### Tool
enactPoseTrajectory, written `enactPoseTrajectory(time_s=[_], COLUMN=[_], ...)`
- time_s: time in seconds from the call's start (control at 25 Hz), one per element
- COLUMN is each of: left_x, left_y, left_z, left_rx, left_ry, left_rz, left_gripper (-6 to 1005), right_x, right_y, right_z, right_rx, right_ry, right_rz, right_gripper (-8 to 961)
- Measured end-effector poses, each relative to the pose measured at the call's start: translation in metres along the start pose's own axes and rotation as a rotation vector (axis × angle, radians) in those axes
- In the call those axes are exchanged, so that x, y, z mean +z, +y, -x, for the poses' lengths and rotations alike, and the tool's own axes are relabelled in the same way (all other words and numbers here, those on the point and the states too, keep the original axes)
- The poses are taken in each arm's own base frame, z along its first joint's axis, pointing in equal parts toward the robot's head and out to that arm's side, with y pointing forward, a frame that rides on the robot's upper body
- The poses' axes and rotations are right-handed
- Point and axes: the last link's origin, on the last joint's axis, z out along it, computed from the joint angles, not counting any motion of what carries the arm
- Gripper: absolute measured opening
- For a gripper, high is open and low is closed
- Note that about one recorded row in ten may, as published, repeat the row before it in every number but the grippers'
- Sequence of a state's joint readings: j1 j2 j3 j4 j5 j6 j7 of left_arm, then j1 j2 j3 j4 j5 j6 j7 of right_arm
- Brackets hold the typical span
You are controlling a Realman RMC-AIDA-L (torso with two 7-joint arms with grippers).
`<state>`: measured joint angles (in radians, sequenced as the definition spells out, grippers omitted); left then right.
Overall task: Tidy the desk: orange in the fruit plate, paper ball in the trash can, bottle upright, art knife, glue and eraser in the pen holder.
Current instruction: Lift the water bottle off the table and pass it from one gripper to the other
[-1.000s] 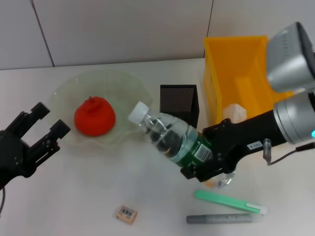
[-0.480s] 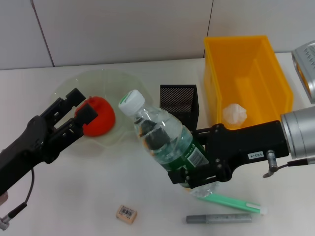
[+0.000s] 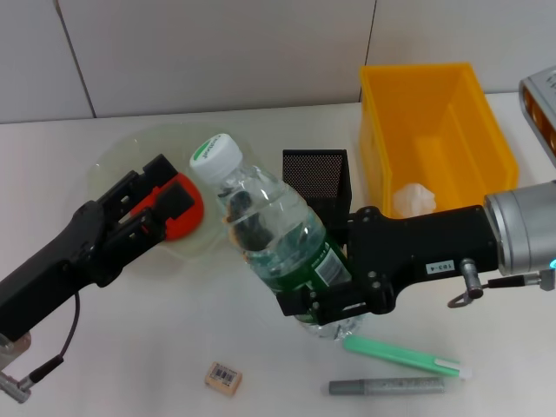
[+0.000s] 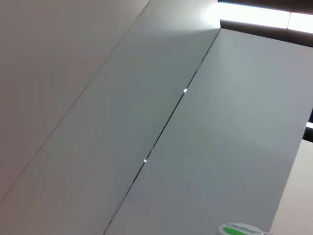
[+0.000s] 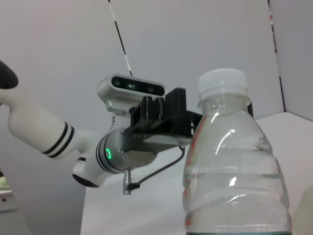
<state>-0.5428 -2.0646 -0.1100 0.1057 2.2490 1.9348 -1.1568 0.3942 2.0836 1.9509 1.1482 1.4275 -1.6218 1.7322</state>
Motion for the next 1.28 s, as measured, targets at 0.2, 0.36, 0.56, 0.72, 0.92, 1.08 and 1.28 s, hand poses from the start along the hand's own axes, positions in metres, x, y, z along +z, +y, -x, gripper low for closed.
enactPoseTrajectory(time_s=[0.2,0.36,0.56,0.72,0.92,1.08,1.28], left_x=[0.004,0.006,0.009,0.012,0.014,0.014,0.014], left_y=[0.0,0.001,0.001,0.0,-0.003,-0.003,-0.004], left_z=[0.0,0.0,0.0,0.002,0.003,0.004,0.004], left_rx=[-0.002,-0.003,-0.001,0.008,0.01,0.009,0.008], left_ry=[-0.013,-0.018,-0.019,-0.035,-0.046,-0.054,-0.057], left_rz=[0.018,0.031,0.041,0.04,0.032,0.03,0.026], left_gripper=[713,712,710,708,707,705,703], right_x=[0.007,0.012,0.019,0.023,0.024,0.024,0.024], right_y=[-0.004,-0.006,-0.009,-0.01,-0.011,-0.011,-0.011], right_z=[0.0,0.001,0.0,-0.004,-0.005,-0.005,-0.005], right_rx=[0.011,0.02,0.031,0.042,0.04,0.042,0.042], right_ry=[-0.002,-0.003,-0.004,-0.009,-0.019,-0.021,-0.021], right_rz=[0.018,0.033,0.053,0.065,0.065,0.063,0.064], right_gripper=[770,770,770,770,769,769,769])
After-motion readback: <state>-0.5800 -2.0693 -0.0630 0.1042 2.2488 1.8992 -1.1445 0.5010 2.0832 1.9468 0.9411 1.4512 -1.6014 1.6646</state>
